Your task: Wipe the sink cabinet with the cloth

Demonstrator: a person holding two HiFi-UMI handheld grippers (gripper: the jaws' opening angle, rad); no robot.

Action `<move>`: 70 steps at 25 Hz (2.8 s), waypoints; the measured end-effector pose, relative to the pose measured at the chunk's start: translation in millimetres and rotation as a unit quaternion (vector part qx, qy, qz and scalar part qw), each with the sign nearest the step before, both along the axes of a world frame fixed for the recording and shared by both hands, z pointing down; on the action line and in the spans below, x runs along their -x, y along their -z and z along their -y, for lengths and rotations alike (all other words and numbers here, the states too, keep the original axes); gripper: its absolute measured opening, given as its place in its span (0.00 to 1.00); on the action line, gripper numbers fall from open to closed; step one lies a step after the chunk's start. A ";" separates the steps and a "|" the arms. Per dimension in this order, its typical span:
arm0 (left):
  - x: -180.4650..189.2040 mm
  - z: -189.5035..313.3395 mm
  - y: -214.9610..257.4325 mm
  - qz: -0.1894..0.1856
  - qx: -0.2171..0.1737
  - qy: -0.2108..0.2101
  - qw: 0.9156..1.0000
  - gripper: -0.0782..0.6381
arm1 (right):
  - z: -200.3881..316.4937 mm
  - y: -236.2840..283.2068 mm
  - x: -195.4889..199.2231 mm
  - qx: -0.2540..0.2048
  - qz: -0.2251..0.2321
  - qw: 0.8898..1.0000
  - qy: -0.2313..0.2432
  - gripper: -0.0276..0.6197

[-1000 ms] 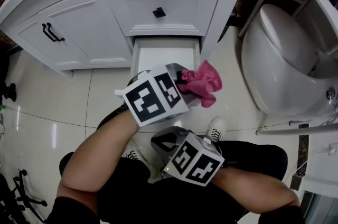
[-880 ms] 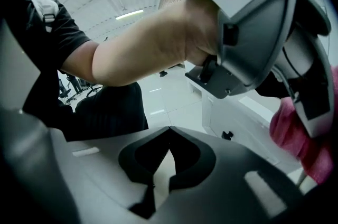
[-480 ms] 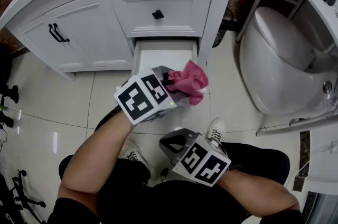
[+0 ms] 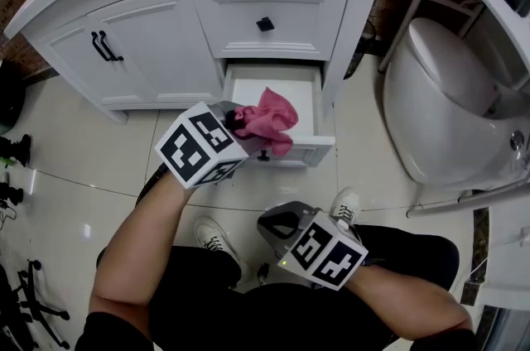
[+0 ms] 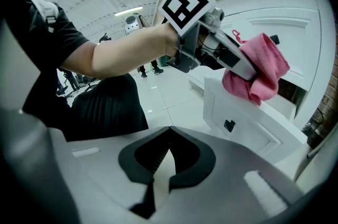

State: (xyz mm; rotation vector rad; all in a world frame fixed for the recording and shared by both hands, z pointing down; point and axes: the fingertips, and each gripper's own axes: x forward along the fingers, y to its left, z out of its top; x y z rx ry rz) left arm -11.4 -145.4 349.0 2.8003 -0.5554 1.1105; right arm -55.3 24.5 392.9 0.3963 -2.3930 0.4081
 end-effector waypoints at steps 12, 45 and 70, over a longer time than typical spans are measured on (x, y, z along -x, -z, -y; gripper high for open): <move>85.2 6.9 -3.3 0.006 -0.014 0.094 0.995 0.24 | -3.3 -11.3 2.4 0.000 -0.009 1.000 0.009 0.05; -88.2 -65.4 -62.1 -0.144 0.009 0.013 0.989 0.24 | -29.3 -30.4 -19.5 -0.008 -0.020 1.000 0.019 0.05; 43.1 -48.8 -92.8 -0.139 0.010 0.151 0.979 0.25 | -28.9 -35.0 -5.8 -0.003 -0.028 0.999 0.028 0.05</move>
